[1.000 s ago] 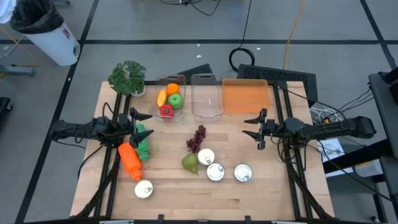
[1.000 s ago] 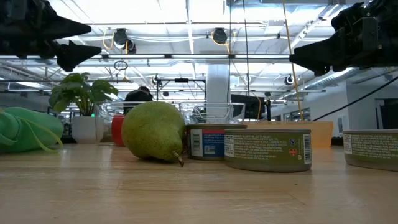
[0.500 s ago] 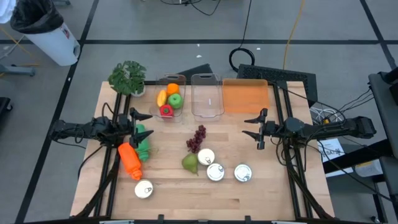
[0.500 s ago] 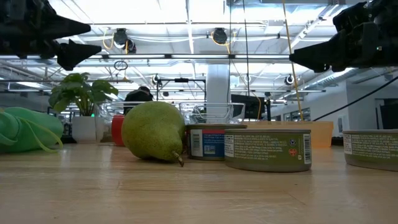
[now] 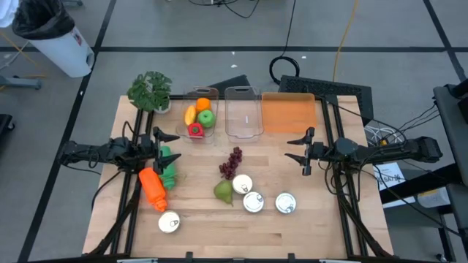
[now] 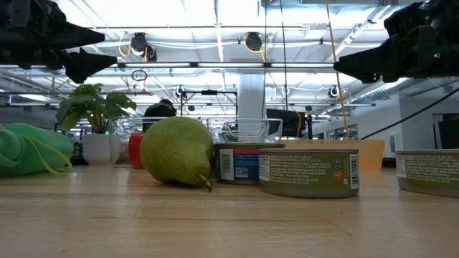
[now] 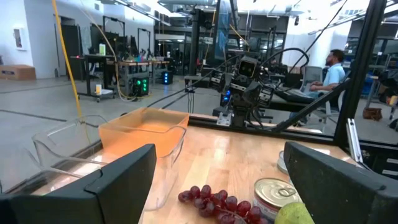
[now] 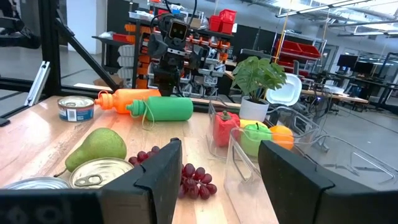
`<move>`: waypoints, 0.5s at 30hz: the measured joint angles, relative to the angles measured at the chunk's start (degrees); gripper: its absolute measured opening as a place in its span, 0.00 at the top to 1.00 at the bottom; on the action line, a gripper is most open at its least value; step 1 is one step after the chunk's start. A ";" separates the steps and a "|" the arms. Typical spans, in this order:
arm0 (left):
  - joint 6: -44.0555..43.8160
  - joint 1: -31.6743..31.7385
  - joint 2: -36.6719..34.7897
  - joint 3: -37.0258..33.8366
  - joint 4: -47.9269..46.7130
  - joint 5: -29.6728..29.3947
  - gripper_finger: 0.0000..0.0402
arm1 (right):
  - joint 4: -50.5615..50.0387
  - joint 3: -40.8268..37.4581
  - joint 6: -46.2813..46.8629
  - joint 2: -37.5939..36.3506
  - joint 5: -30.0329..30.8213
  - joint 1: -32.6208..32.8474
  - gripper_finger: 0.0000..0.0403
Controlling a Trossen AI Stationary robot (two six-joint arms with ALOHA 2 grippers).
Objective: Pick & Place Food Item
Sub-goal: Put the red grapes into the left transparent bin
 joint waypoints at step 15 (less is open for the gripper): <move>-8.50 0.00 0.00 0.02 0.74 0.01 0.08 | 0.43 0.00 -0.20 0.02 0.00 0.01 0.51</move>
